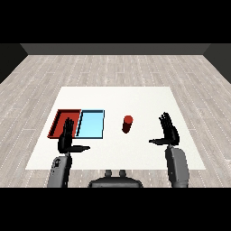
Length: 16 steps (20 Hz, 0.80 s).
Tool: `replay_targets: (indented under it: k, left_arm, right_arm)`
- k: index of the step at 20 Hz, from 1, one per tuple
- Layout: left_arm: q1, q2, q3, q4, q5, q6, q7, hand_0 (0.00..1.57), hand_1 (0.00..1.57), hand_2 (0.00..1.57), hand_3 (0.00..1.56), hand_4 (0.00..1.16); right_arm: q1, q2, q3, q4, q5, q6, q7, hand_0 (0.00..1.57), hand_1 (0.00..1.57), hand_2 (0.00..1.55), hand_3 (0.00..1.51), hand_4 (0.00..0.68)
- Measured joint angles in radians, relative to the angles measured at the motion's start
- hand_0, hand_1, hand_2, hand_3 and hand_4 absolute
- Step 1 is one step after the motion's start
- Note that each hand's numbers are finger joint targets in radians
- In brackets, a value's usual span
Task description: Pick the red can and put it in the red box
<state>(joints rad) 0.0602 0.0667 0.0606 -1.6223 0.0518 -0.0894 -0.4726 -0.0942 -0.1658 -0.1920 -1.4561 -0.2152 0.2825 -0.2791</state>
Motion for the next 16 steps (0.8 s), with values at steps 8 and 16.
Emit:
replay_targets:
  k: [8,16]
  left_arm:
    - [0.004,-0.002,0.013,0.003,0.016,-0.015,-0.011,0.0,0.0,0.0,0.0,0.0]
    - [-0.033,0.001,0.024,0.007,0.021,-0.011,0.013,0.0,0.0,0.0,0.0,0.0]
  right_arm:
    - [-0.07,0.026,0.029,0.07,0.007,-0.013,0.02,0.0,0.0,0.0,0.0,0.0]
    - [-0.105,0.079,0.068,0.153,0.019,-0.032,-0.003,0.0,0.0,0.0,0.0,0.0]
